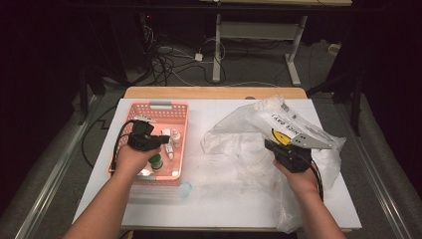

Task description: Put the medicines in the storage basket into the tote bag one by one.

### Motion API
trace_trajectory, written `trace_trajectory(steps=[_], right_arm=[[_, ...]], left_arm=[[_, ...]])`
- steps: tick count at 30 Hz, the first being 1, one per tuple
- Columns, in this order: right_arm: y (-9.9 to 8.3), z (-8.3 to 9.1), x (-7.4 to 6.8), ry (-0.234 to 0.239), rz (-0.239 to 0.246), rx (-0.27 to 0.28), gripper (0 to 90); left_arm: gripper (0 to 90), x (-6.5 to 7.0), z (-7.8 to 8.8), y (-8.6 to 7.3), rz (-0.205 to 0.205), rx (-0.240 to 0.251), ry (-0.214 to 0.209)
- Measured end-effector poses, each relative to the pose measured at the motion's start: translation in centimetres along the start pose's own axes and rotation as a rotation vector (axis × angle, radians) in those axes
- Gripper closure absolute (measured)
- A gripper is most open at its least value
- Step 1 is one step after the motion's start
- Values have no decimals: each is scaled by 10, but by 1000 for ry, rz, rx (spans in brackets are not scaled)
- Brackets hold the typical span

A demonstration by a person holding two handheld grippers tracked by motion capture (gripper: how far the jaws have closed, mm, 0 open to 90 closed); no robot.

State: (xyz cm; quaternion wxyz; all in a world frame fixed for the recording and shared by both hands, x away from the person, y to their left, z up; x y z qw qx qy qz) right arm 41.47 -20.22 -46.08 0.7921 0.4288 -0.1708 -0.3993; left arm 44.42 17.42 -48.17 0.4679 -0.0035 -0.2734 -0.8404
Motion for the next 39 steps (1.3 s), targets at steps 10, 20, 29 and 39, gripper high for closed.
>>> trace_trajectory(steps=[10, 20, 29, 39], right_arm=[[-4, 3, 0, -2, -1, -3, 900], [-3, 4, 2, 2, 3, 0, 900], [-3, 4, 1, 5, 1, 0, 900], [-3, 4, 1, 8, 4, 1, 900]], left_arm=[[878, 0, -19, 0, -9, -154, 12], [877, 5, -33, 6, -26, -254, 9], [877, -2, -42, 4, 14, -331, 69], [875, -20, -28, 9, 86, -257, 93]])
Point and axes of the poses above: each handheld gripper's, and its own axes: z roughly backward along the jaws, y roughly out of its top, x roughly to its right, the point moved 7 cm from there along -z, roughly forward along the jaws, and after that the axes turned 12 degrees about -x, right-handed, at the moved point
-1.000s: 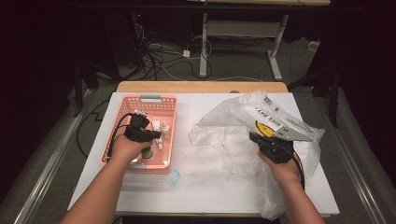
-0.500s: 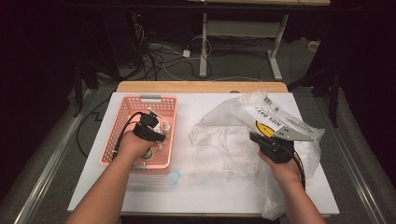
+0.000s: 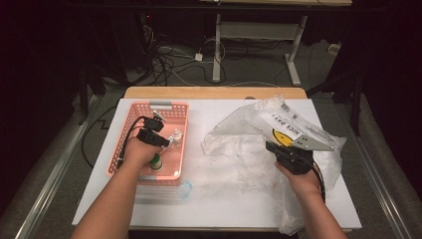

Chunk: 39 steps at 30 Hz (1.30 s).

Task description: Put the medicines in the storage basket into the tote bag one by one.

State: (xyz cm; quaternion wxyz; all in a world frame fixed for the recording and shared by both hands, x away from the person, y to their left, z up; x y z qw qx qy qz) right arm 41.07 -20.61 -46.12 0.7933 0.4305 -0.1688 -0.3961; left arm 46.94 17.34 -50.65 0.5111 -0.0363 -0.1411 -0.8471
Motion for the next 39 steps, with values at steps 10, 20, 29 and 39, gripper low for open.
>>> trace_trajectory(steps=[10, 20, 29, 39], right_arm=[[-1, 1, 0, -2, -5, -3, 900], [-1, 0, 1, -1, -6, -6, 900], [-2, 1, 0, -2, -3, -2, 900], [1, 4, 0, -5, 4, 18, 900]], left_arm=[[669, -14, 20, -3, -33, 125, 18], [442, -14, 1, -2, -47, 28, -42], [533, -11, -14, 1, -62, -33, -27], [682, -11, -14, 1, -46, -54, -27]])
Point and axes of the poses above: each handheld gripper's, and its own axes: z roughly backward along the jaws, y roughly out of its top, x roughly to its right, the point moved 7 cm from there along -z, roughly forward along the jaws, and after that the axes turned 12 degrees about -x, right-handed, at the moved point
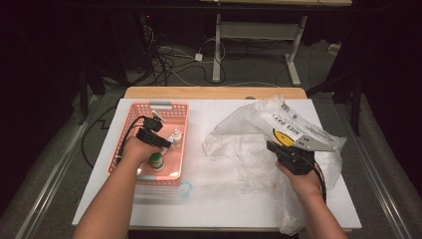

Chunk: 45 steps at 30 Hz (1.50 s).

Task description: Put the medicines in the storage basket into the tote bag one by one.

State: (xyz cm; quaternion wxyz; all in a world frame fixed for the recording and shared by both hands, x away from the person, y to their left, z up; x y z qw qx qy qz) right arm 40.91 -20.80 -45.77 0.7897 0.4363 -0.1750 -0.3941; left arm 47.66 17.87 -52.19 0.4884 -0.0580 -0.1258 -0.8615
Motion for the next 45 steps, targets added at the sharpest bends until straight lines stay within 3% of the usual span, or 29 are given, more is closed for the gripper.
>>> trace_trajectory(steps=[18, 37, 45], right_arm=[[8, 10, -1, -4, 25, 45, 900], [16, 20, 1, -8, 31, 79, 900], [16, 21, 2, -11, 27, 81, 900]], left_arm=[[707, 0, 4, 1, 21, 31, 47], [716, -3, 23, -4, 27, 107, 81], [717, -4, 31, -11, 35, 154, 76]])
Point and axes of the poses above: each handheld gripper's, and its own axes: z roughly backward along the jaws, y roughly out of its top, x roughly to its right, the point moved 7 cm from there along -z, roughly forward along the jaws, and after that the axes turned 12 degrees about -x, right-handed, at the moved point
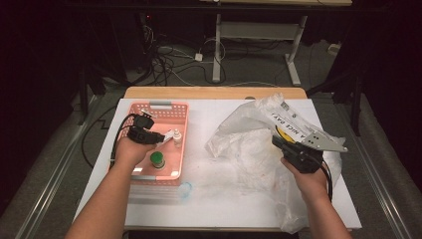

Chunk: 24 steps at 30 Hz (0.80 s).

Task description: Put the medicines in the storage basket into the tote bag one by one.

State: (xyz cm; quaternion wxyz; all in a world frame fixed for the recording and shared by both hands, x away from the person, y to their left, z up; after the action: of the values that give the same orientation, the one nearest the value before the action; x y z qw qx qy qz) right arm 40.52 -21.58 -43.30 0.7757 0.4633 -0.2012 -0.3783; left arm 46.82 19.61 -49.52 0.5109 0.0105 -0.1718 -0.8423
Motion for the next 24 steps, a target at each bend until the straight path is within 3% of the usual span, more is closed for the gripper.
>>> trace_trajectory(steps=[4, 8, 15, 20, 24], right_arm=[[-1, 0, -1, 2, 1, -5, 900], [-2, -2, 0, 1, -2, -10, 900], [-3, -3, 0, 5, -7, -12, 900], [-4, -3, 0, 7, -9, -17, 900], [-4, -4, -1, 8, -7, -20, 900]], left_arm=[[717, -3, 1, -3, 5, -4, 2], [717, -6, -6, -6, -14, -47, 40], [713, -7, -17, -6, -18, -87, 40], [524, -10, -24, -4, 12, -122, 48], [571, -13, -30, -6, 16, -168, 37]])
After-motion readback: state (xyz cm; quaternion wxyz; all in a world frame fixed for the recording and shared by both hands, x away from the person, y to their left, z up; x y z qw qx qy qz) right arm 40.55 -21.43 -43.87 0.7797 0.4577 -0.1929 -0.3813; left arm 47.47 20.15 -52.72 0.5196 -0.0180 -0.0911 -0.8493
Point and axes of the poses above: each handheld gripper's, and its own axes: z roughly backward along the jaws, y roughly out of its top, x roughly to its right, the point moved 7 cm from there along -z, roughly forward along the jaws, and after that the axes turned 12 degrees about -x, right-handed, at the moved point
